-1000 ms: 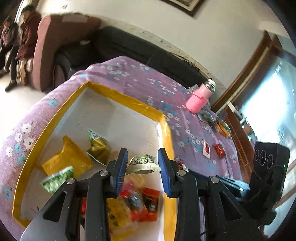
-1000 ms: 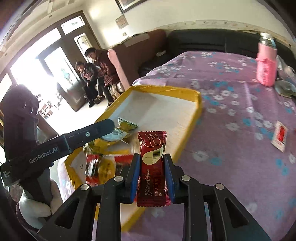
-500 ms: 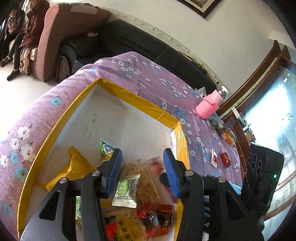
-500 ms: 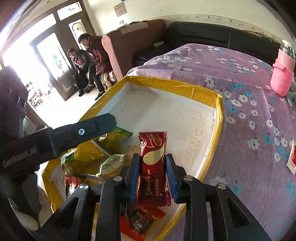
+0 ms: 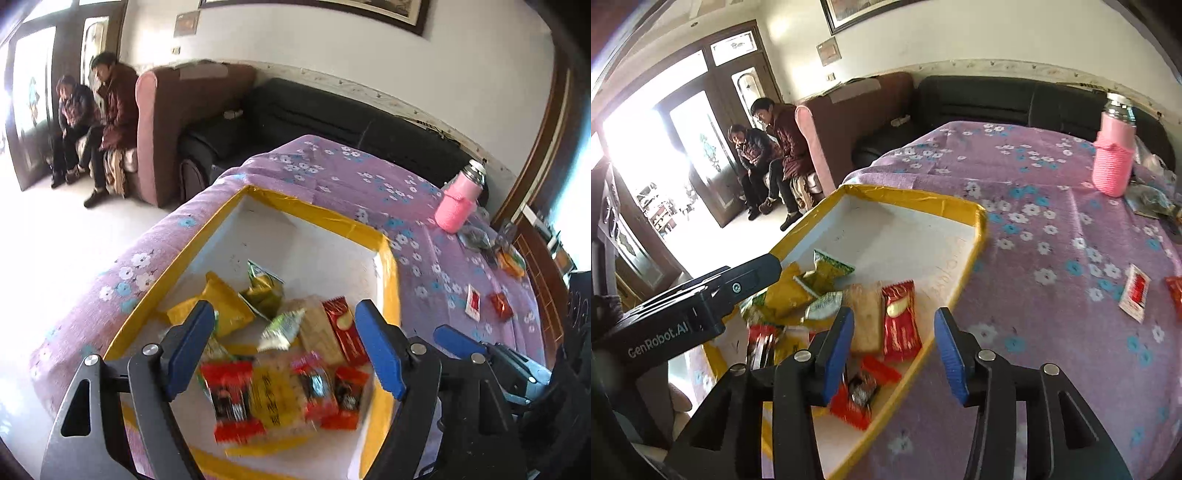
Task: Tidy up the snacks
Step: 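Carry the green candy and red wafer bar into the white tray and open both grippers, then move both grippers back over the last snacks on the table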
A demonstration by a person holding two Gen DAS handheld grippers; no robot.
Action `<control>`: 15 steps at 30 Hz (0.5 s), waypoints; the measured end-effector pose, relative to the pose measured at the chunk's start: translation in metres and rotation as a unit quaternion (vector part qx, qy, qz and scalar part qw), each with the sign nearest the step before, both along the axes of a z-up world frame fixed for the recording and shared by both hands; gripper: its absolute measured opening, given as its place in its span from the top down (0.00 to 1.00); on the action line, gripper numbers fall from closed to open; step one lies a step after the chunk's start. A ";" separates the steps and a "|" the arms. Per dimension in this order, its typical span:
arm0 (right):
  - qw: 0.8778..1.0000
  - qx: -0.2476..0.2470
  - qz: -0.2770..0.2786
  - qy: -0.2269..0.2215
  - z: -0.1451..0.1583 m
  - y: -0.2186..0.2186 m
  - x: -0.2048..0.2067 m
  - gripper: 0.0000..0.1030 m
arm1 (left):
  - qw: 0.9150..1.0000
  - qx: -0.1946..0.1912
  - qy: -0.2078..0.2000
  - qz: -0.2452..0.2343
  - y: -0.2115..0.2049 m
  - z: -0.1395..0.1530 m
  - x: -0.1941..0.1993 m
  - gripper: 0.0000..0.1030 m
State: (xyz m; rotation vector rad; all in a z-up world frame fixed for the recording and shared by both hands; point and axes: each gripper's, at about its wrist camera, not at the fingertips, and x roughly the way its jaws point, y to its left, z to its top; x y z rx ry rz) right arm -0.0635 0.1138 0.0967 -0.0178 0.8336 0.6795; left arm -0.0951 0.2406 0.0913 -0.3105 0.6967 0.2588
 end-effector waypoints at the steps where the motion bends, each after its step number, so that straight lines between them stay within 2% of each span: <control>1: 1.000 0.000 -0.003 -0.004 0.001 -0.006 -0.005 0.51 | 1.000 0.007 -0.001 -0.001 -0.004 0.001 -0.003 0.23; 8: 1.000 -0.003 -0.018 -0.022 0.006 -0.038 -0.024 0.50 | 0.997 0.072 0.001 -0.012 -0.042 0.012 -0.015 0.23; 15: 0.999 0.007 -0.036 -0.028 0.011 -0.066 -0.028 0.48 | 0.995 0.092 -0.002 -0.028 -0.065 0.020 -0.020 0.23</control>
